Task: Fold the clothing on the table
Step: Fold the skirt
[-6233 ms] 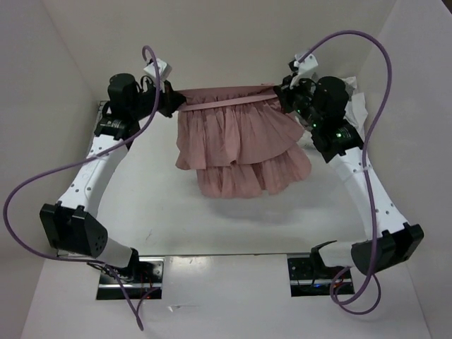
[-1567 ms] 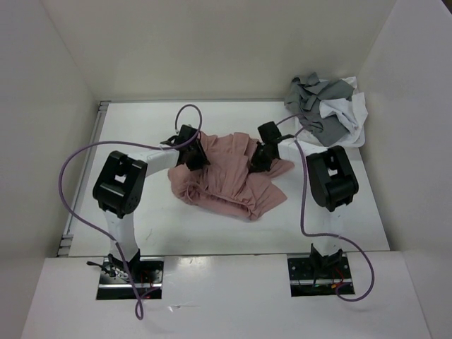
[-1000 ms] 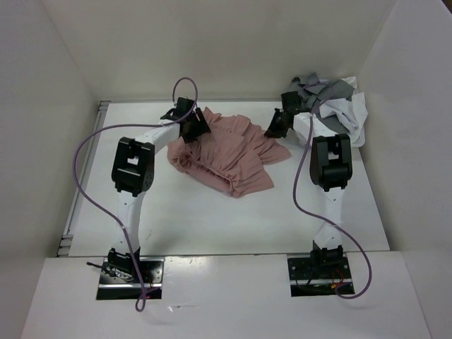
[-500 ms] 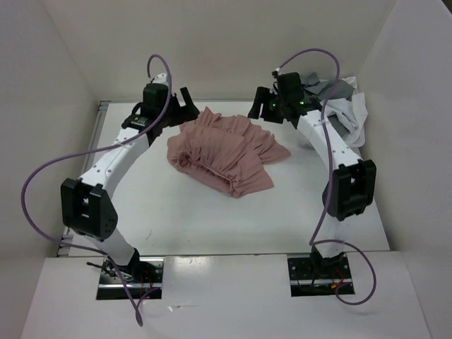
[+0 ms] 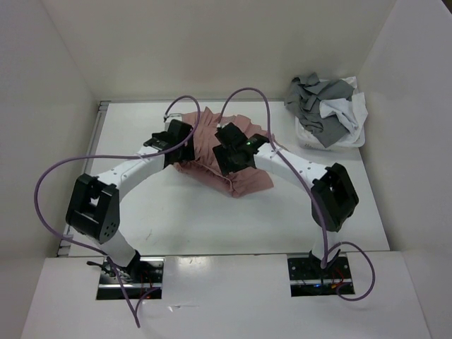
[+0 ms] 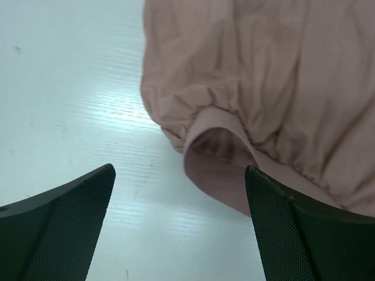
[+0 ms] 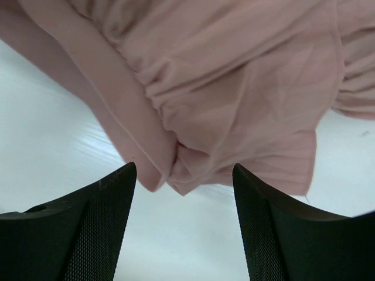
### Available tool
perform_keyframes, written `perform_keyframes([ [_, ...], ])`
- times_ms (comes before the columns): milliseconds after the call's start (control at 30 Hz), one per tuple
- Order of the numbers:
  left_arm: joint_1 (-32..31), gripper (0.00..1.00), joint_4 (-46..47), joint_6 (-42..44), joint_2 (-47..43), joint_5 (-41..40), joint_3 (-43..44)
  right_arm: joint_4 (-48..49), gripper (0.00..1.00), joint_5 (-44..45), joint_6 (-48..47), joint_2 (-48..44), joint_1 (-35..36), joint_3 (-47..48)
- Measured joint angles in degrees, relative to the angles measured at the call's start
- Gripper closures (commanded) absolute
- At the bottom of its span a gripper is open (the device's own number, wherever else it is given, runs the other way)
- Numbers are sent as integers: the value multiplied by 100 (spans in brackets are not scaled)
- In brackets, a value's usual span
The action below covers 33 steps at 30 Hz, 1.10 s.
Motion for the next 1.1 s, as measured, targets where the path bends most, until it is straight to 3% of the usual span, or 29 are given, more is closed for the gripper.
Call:
perform_keyframes([
  [300,46,21,-15,-22,334,-564,4,-55,32,968,210,76,466,-544],
  [600,63,24,46,-39,704,-669,4,-57,44,1121,424,229,533,-798],
  [667,81,31,66,-48,787,-671,4,-48,51,1134,474,229,533,-817],
  [767,125,47,70,-66,905,-678,4,-33,73,1156,566,229,533,-883],
  [800,142,58,70,-79,938,-675,4,-22,78,1178,584,232,535,-909],
  [900,173,79,85,-155,999,-660,4,15,96,1244,684,258,549,-953],
  [933,170,100,90,-184,1016,-654,4,39,100,1268,723,262,564,-962],
  [1100,157,100,-26,-210,1215,-664,72,66,100,1384,870,264,649,-970],
])
